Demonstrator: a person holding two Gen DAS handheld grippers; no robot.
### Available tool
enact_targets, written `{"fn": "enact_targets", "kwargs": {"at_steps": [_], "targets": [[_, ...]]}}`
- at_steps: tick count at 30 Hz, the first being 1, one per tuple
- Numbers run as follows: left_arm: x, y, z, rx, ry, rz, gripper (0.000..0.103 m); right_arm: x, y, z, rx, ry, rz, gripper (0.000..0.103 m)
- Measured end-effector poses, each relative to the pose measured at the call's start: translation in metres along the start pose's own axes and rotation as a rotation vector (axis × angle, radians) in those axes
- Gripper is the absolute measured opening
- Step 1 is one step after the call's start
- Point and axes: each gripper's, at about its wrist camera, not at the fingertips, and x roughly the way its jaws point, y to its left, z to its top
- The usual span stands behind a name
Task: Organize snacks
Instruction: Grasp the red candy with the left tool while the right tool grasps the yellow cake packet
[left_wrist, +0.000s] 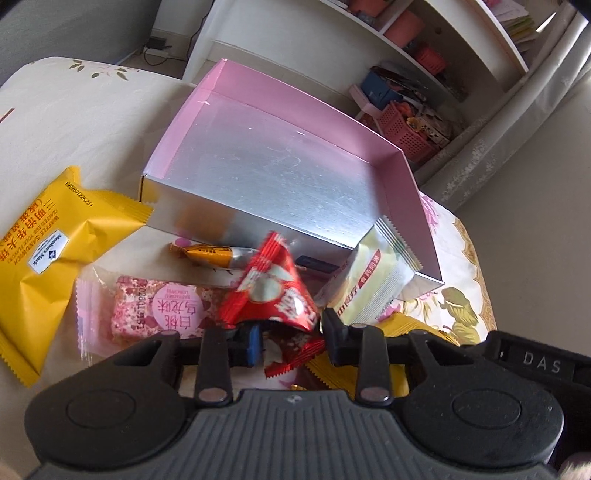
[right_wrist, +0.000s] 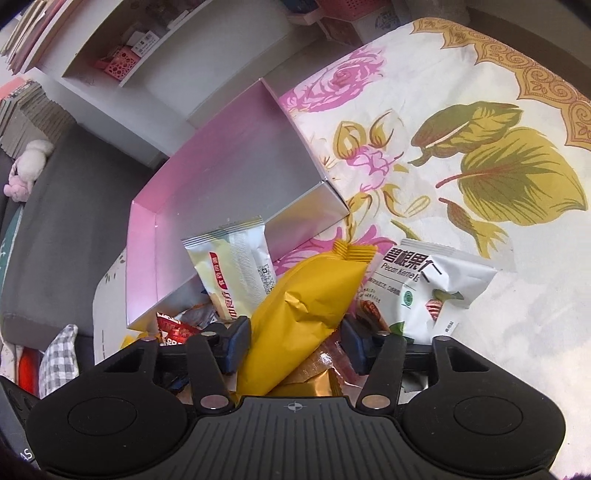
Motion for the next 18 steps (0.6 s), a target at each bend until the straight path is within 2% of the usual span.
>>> {"fn": "enact_targets", "kwargs": {"at_steps": [10, 18], "targets": [[-0.022, -0.001, 0.0, 0.049, -0.011, -0.017, 0.027, -0.01, -0.013, 0.002, 0.082, 0.01, 0.084, 0.032], [-0.039, -0.012, 0.005, 0.112, -0.043, 0.003, 0.027, -0.027, -0.006, 0.008, 0.098, 0.0, 0.16, 0.029]]}}
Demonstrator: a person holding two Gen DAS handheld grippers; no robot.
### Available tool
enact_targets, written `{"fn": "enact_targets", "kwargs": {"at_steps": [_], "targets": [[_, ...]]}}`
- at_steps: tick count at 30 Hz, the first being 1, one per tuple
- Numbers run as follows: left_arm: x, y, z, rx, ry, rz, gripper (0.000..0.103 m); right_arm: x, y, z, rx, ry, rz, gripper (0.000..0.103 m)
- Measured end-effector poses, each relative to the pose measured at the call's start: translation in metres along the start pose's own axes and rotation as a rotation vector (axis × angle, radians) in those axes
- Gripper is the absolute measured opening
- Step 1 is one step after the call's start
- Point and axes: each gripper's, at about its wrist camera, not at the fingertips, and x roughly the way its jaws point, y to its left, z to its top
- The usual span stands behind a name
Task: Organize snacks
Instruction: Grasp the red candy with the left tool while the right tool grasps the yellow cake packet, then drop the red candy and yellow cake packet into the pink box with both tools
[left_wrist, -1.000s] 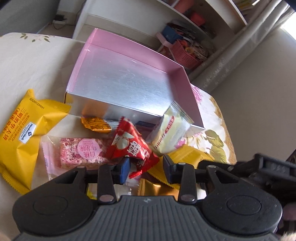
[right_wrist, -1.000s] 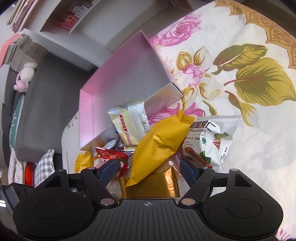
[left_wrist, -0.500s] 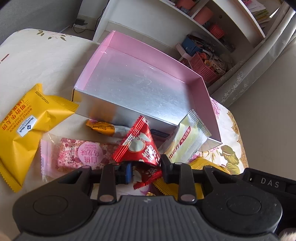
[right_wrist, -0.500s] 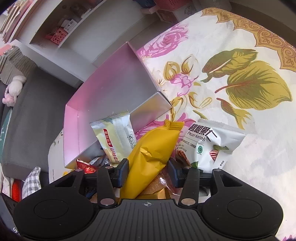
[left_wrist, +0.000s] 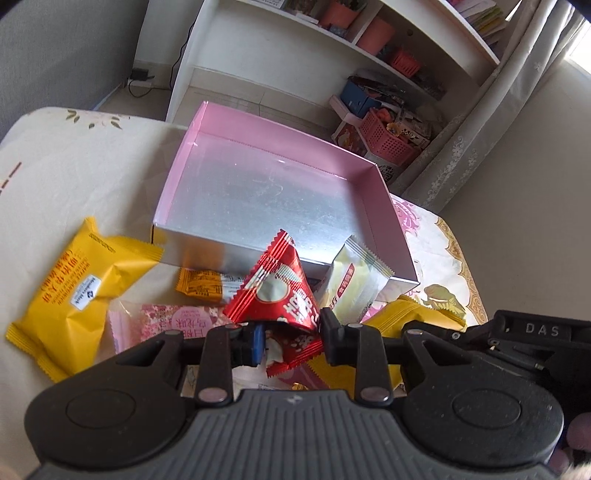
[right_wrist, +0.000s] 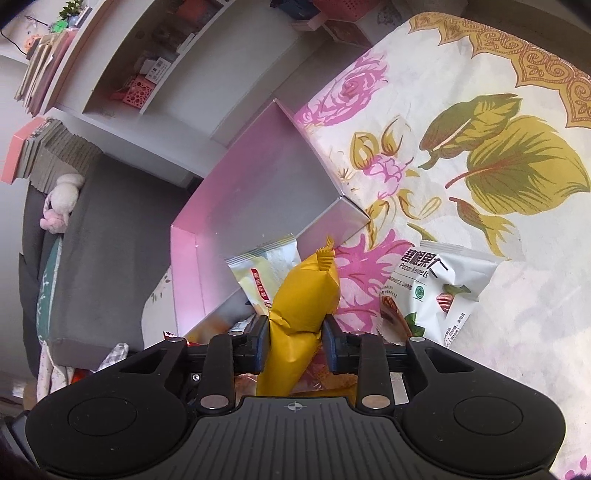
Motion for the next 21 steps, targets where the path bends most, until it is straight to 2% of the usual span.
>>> {"fn": "enact_targets", "kwargs": {"at_steps": [7, 13, 21], "targets": [[-0.011, -0.007, 0.016, 0.054, -0.06, 0.026, 0.027, -0.02, 0.01, 0.02, 0.021, -0.078, 0.095, 0.029], [0.002, -0.012, 0.042, 0.074, -0.082, 0.062, 0.027, -0.016, 0.011, 0.043, 0.048, -0.133, 0.162, 0.029], [0.027, -0.013, 0.059, 0.105, -0.073, 0.129, 0.027, 0.02, 0.017, 0.069, -0.001, -0.176, 0.156, 0.029]]}}
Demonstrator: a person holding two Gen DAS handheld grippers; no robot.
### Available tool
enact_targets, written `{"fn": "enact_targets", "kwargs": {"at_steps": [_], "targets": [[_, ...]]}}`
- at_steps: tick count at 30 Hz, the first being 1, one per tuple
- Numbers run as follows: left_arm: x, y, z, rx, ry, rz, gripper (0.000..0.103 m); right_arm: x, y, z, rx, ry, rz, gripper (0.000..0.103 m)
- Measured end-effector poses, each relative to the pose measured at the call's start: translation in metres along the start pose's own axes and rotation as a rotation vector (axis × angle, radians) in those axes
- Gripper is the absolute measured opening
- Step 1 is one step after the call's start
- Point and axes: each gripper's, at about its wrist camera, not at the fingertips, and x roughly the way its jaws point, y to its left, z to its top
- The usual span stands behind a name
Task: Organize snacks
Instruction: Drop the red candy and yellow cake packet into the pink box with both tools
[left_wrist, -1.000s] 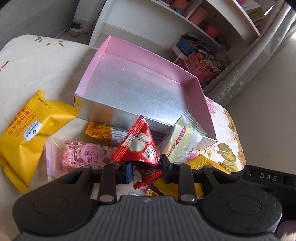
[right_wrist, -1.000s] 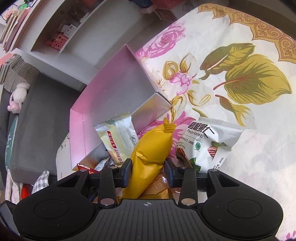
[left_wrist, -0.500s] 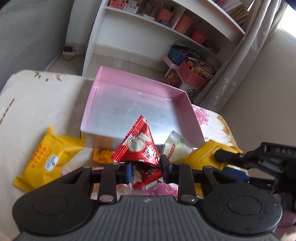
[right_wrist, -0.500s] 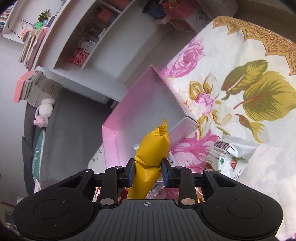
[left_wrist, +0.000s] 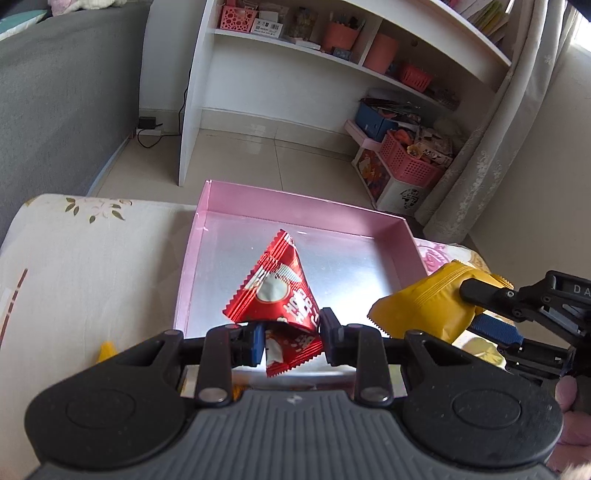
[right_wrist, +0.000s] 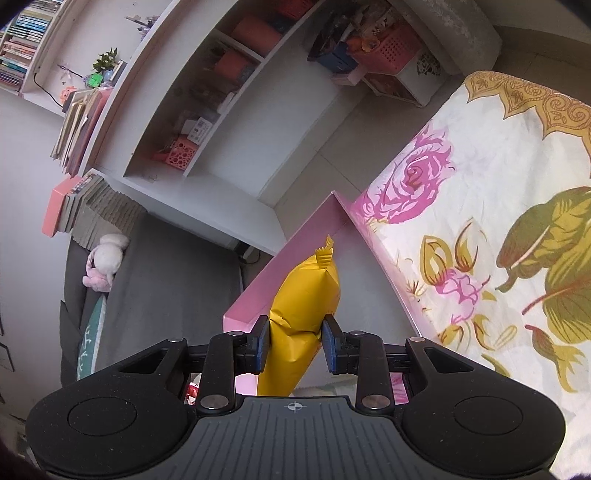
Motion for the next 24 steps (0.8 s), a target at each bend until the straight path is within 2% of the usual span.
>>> {"fn": "enact_targets", "kwargs": {"at_steps": [7, 13, 14, 16, 17, 19, 21, 24], "targets": [[0.025, -0.001, 0.002, 0.052, 0.03, 0.095, 0.027, 0.025, -0.015, 0.001, -0.016, 0.01, -0.058, 0.029], [0.029, 0.004, -0.002, 0.048, 0.047, 0.099, 0.028, 0.025, -0.015, 0.003, -0.034, 0.016, -0.035, 0.032], [0.028, 0.005, -0.002, 0.046, 0.049, 0.099, 0.031, 0.023, -0.014, 0.004, -0.039, 0.016, -0.027, 0.033], [0.028, 0.005, -0.003, 0.042, 0.053, 0.102, 0.044, 0.02, -0.011, 0.005, -0.05, 0.012, -0.026, 0.05], [0.026, 0.005, -0.004, 0.042, 0.048, 0.102, 0.052, 0.017, -0.009, 0.005, -0.058, 0.005, -0.029, 0.055], [0.023, 0.006, -0.005, 0.044, 0.041, 0.099, 0.059, 0.012, -0.007, 0.005, -0.072, -0.008, -0.037, 0.068], [0.019, 0.005, -0.007, 0.05, 0.043, 0.093, 0.069, 0.007, -0.005, 0.005, -0.086, -0.011, -0.04, 0.072], [0.012, 0.003, -0.008, 0.068, 0.037, 0.085, 0.075, -0.002, -0.002, 0.006, -0.108, -0.017, -0.05, 0.076]]}}
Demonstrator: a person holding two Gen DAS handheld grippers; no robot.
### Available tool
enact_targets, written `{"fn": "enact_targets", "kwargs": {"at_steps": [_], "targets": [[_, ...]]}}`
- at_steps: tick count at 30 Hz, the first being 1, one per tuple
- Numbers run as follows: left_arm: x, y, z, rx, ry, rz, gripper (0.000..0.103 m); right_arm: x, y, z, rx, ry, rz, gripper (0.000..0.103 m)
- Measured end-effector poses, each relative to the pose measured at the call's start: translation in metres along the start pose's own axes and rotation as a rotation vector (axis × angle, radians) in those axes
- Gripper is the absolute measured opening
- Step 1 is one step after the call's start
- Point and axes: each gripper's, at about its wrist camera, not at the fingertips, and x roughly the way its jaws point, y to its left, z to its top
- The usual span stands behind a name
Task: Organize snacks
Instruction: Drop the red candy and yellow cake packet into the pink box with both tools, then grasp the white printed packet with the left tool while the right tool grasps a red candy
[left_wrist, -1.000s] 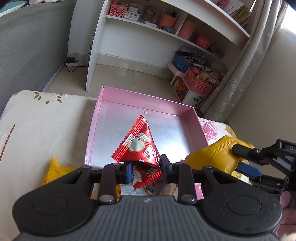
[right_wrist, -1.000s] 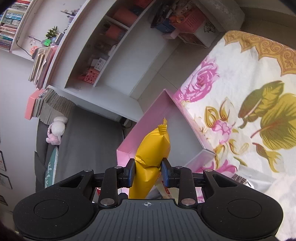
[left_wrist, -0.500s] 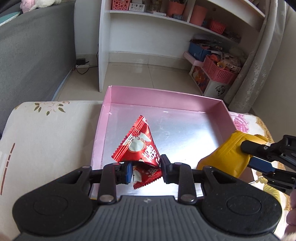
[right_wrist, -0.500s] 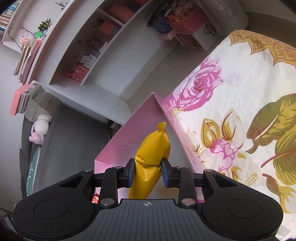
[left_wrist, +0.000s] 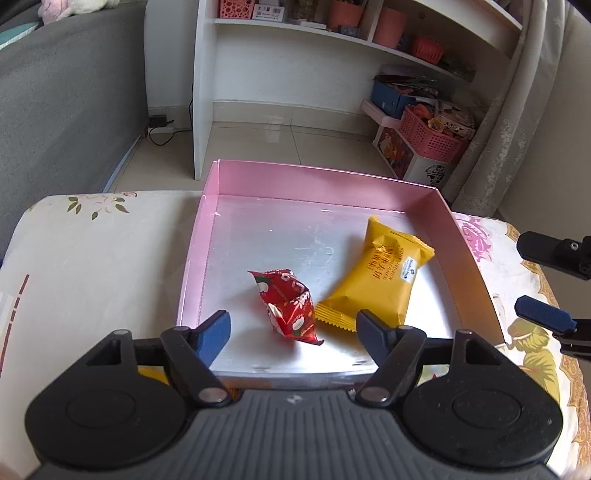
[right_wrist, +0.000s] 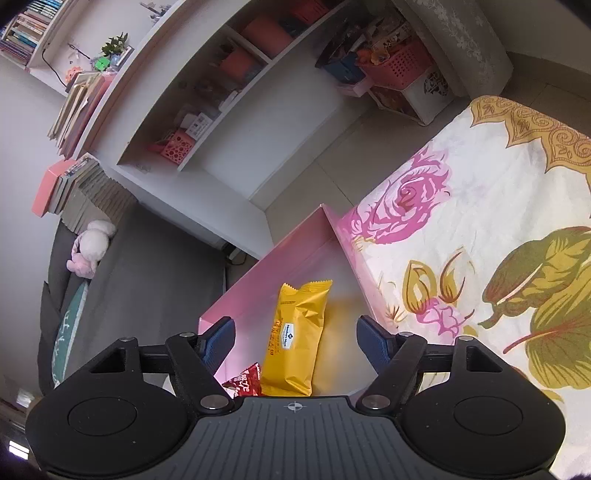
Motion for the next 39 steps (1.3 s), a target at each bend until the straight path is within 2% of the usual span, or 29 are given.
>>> {"fn": "enact_targets", "kwargs": {"at_steps": [9, 18, 23, 29, 33, 39], "targets": [[-0.033, -0.004, -0.01, 0.03, -0.014, -0.033, 0.092, -0.031, 0.013, -0.005, -0.084, -0.013, -0.067, 0.088], [-0.066, -0.005, -0.032, 0.081, 0.01, -0.03, 0.101, -0.069, 0.035, -0.026, -0.228, -0.017, -0.122, 0.098], [-0.079, 0.0, -0.046, 0.094, 0.033, -0.042, 0.102, -0.081, 0.039, -0.038, -0.296, -0.022, -0.128, 0.098], [-0.091, 0.012, -0.067, 0.105, -0.024, -0.052, 0.103, -0.086, 0.032, -0.062, -0.368, -0.045, -0.132, 0.101], [-0.094, 0.019, -0.077, 0.133, -0.029, -0.048, 0.103, -0.084, 0.026, -0.079, -0.421, -0.033, -0.158, 0.101], [-0.091, 0.03, -0.097, 0.181, 0.018, -0.046, 0.103, -0.086, 0.022, -0.1, -0.521, 0.004, -0.159, 0.101]]}}
